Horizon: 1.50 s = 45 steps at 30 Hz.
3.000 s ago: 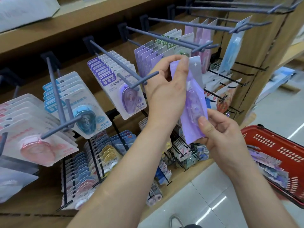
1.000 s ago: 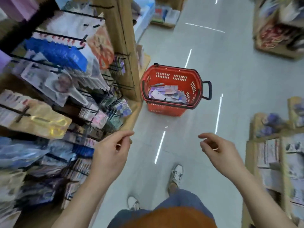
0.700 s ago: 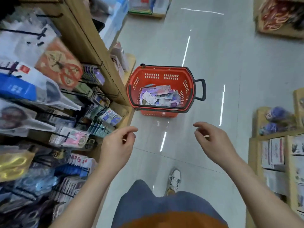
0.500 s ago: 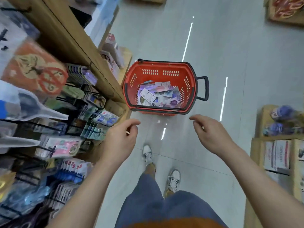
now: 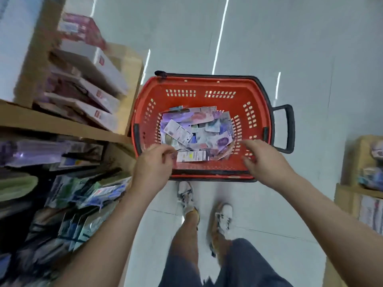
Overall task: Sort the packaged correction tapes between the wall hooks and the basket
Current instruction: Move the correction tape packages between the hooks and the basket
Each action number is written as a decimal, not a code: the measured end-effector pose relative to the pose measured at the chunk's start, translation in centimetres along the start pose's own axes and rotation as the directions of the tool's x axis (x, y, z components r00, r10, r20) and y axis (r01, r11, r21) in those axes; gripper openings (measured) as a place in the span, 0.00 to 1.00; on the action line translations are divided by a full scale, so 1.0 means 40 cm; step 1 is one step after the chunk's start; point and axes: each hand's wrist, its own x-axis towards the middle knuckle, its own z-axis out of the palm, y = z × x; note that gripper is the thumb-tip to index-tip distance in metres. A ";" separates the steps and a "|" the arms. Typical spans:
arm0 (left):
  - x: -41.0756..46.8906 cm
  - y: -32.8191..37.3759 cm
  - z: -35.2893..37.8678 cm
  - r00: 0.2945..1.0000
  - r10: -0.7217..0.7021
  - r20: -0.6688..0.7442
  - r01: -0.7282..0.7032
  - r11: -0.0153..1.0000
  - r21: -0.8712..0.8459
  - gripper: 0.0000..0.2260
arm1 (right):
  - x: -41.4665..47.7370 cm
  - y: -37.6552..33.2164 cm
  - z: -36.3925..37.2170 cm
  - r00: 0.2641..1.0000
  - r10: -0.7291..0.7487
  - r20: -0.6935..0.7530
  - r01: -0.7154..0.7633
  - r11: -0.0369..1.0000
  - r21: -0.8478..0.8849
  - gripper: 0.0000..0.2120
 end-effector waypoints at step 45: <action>0.635 -0.351 0.533 0.765 0.039 0.642 -0.589 0.446 0.674 0.06 | 0.730 0.250 0.474 0.972 0.235 0.005 -0.186 0.756 0.627 0.12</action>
